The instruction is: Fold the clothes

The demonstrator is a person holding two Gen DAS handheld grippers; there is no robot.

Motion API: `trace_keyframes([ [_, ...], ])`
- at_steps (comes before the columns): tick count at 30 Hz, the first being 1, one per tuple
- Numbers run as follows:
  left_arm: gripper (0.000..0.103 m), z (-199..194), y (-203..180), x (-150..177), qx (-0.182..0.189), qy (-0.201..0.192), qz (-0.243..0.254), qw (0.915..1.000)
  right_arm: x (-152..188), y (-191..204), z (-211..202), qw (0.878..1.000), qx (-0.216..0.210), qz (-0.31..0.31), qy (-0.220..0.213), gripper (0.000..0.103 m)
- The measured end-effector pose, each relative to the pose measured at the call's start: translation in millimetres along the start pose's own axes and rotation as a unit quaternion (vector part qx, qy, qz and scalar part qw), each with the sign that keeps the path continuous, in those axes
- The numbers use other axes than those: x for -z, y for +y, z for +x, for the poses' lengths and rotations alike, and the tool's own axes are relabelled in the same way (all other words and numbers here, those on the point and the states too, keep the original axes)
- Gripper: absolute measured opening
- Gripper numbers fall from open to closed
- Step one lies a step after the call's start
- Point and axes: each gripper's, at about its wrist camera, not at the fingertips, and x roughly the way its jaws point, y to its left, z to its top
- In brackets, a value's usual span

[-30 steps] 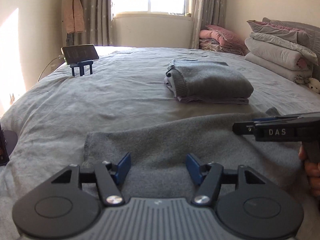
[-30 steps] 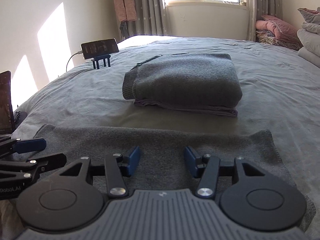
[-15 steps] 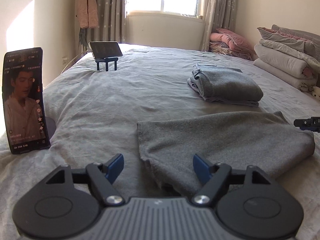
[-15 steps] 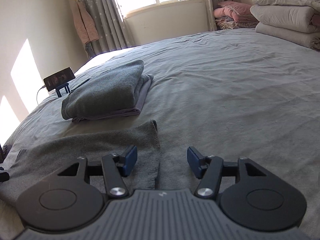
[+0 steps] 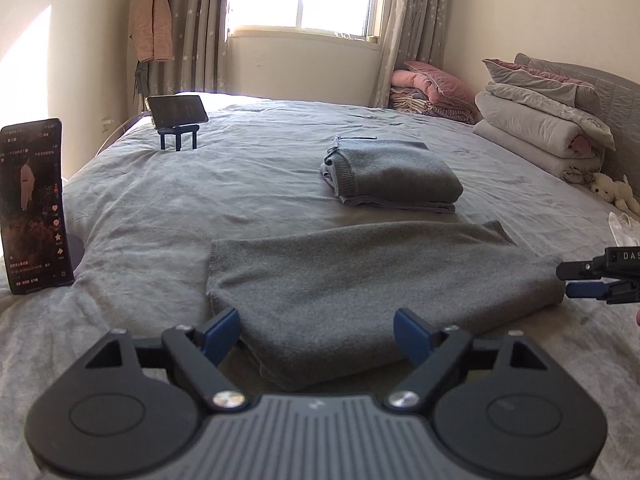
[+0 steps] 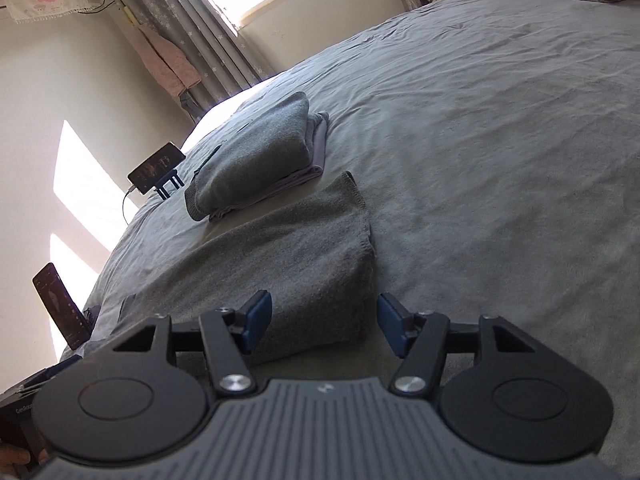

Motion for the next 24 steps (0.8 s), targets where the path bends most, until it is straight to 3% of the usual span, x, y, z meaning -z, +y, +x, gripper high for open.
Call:
trace_keyframes([
  [4, 0.087, 6.6, 8.7, 1.2, -0.028, 0.025, -0.029, 0.9989, 17.2, 12.3, -0.2, 0.999, -0.026, 0.022, 0.024, 0.063],
  [7, 0.087, 7.3, 30.0, 4.2, -0.019, 0.035, -0.109, 0.9933, 24.3, 22.6, 5.7, 0.998, -0.039, 0.028, 0.041, 0.063],
  [13, 0.084, 23.7, 58.8, 14.2, 0.021, 0.053, -0.240, 0.9692, 33.7, 29.2, 11.7, 0.997, -0.043, 0.043, 0.044, 0.064],
  [16, 0.080, 32.3, 59.2, 15.0, 0.029, 0.046, -0.266, 0.9625, 37.4, 33.8, 12.8, 0.995, -0.058, 0.059, 0.048, 0.064],
  [22, 0.039, 44.9, 56.9, 16.5, 0.024, 0.050, -0.287, 0.9563, 55.0, 63.0, 24.5, 0.993, -0.086, 0.057, 0.060, 0.065],
  [23, 0.026, 45.9, 56.7, 17.1, 0.029, 0.052, -0.291, 0.9548, 57.6, 68.5, 26.8, 0.993, -0.090, 0.054, 0.061, 0.065],
  [24, 0.020, 46.7, 58.5, 18.2, 0.037, 0.055, -0.305, 0.9499, 60.3, 73.7, 29.4, 0.992, -0.094, 0.054, 0.062, 0.065],
])
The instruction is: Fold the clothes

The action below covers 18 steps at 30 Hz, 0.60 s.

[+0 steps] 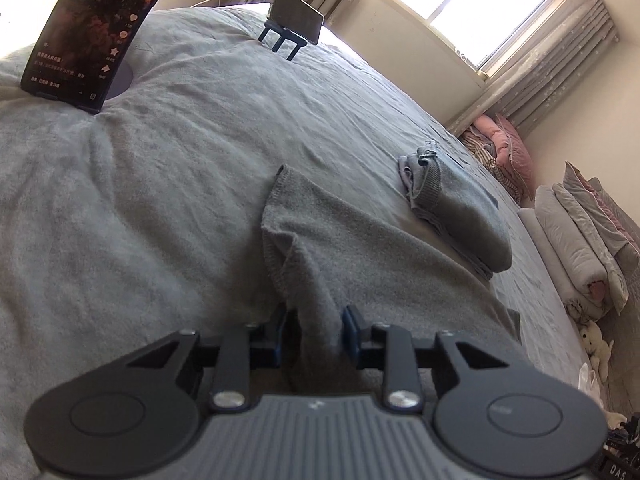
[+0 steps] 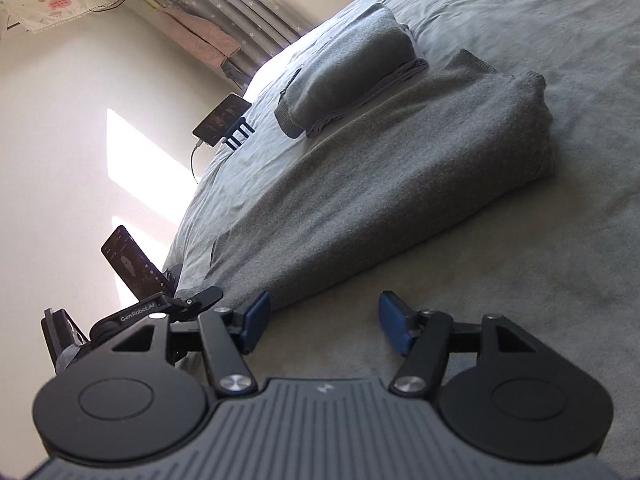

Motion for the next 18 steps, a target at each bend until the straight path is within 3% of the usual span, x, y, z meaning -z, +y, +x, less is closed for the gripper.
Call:
trace_keyframes([
  [4, 0.014, -8.9, 1.7, 3.1, 0.000, -0.003, -0.050, 0.9987, 10.6, 11.9, 13.2, 0.999, -0.025, 0.029, 0.010, 0.065],
  [14, 0.013, -45.9, -4.1, 23.3, 0.005, 0.021, -0.080, 0.9966, 40.4, 38.4, 36.3, 0.991, -0.088, 0.098, 0.018, 0.065],
  [16, 0.014, -49.6, -3.2, 25.8, 0.009, 0.029, -0.059, 0.9978, 45.1, 39.0, 38.1, 0.990, -0.089, 0.107, 0.012, 0.065],
  [18, 0.027, -51.6, 4.8, 22.8, 0.007, 0.028, -0.053, 0.9982, 48.2, 37.5, 40.0, 0.990, -0.088, 0.114, 0.009, 0.057],
])
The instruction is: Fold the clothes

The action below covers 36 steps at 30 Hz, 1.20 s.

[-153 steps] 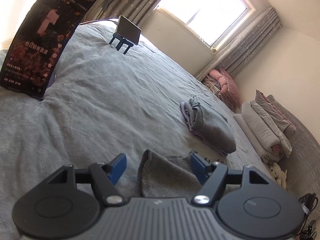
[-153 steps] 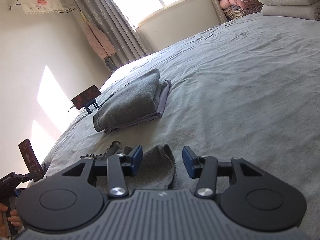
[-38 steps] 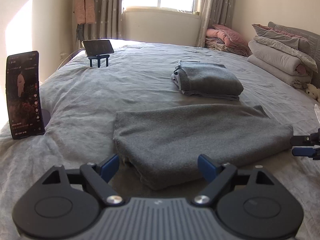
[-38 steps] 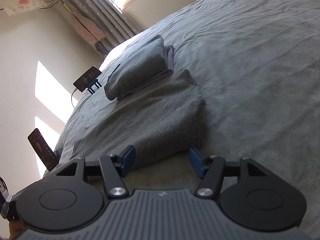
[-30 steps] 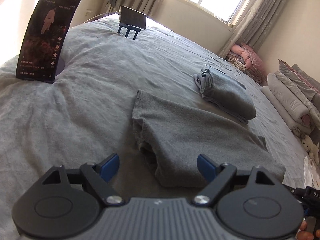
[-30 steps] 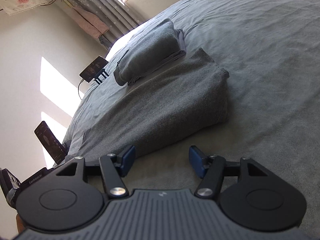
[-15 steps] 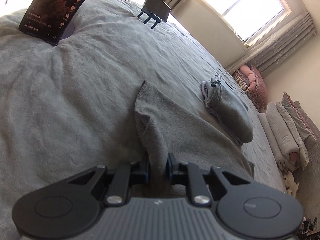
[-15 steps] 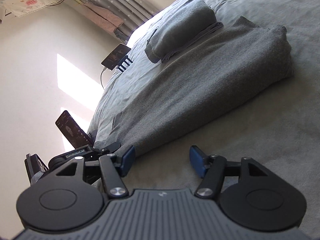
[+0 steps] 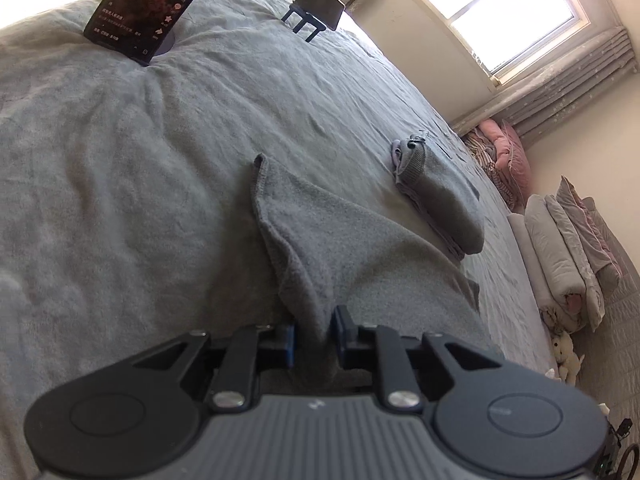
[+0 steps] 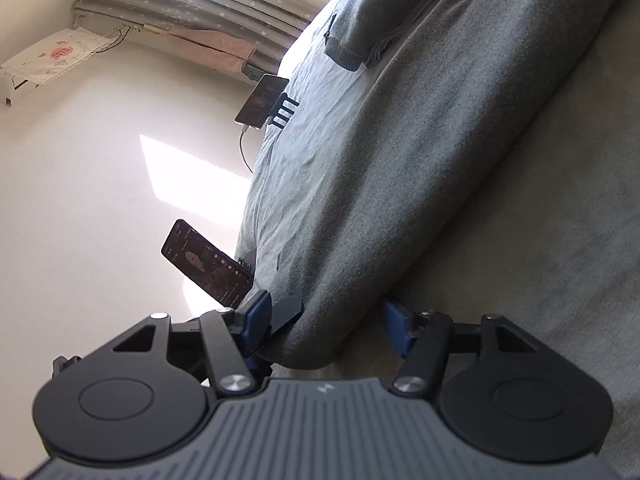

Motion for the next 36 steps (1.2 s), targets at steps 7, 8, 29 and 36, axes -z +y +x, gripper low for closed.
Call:
trace_keyframes([
  [7, 0.051, 15.9, 31.1, -29.1, 0.026, -0.004, -0.023, 0.9994, 4.0, -4.4, 0.9, 1.000, 0.002, 0.015, 0.000, 0.048],
  [8, 0.051, 22.3, 33.0, -33.4, 0.036, -0.001, -0.031, 0.9989, 5.0, -3.6, 2.7, 1.000, 0.001, 0.016, 0.001, 0.048],
  [29, 0.012, 49.4, 36.5, -19.6, 0.106, 0.064, -0.101, 0.9871, 4.6, 8.1, -25.3, 0.997, -0.030, 0.042, 0.063, 0.019],
  [36, 0.009, 9.8, 21.4, 27.1, 0.072, 0.040, -0.098, 0.9918, 16.5, -0.8, -62.2, 0.995, -0.004, 0.031, 0.092, 0.019],
])
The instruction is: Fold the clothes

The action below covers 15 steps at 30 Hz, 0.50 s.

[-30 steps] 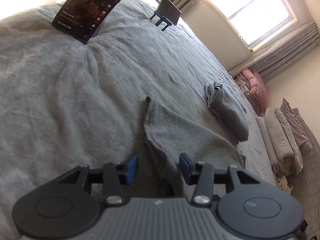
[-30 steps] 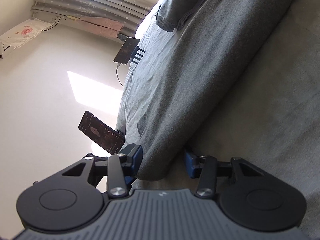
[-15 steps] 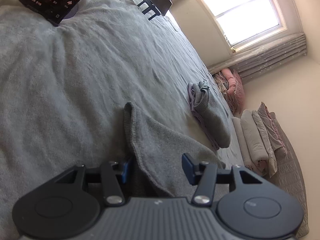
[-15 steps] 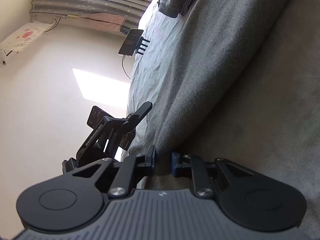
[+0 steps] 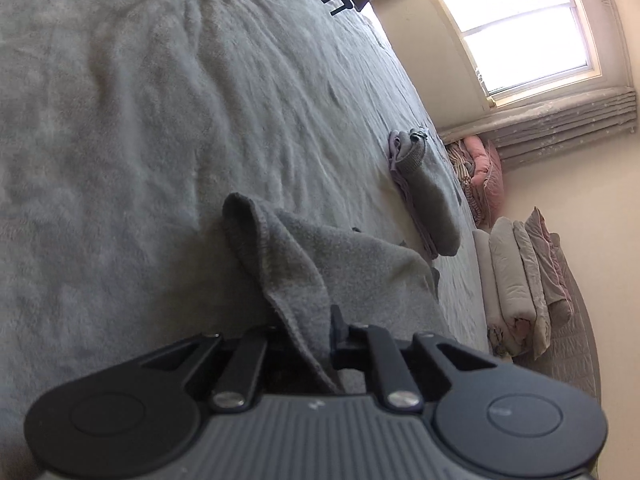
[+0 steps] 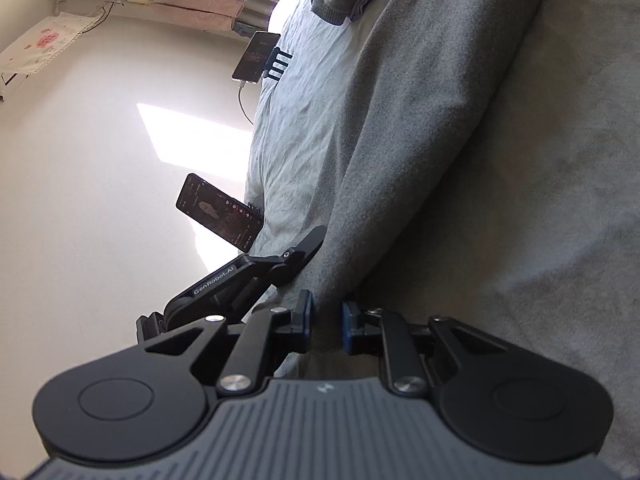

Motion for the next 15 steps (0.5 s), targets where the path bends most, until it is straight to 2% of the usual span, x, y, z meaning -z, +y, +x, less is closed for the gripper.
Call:
trace_keyframes([
  [8, 0.009, -39.8, -3.3, 61.0, -0.014, 0.003, -0.019, 0.9997, 21.1, -14.0, -52.9, 1.000, 0.015, 0.006, 0.014, 0.019],
  [15, 0.008, -74.2, -10.4, 99.1, -0.024, -0.008, 0.006, 0.9997, 40.2, -23.7, -83.6, 0.999, 0.007, 0.023, 0.033, 0.019],
])
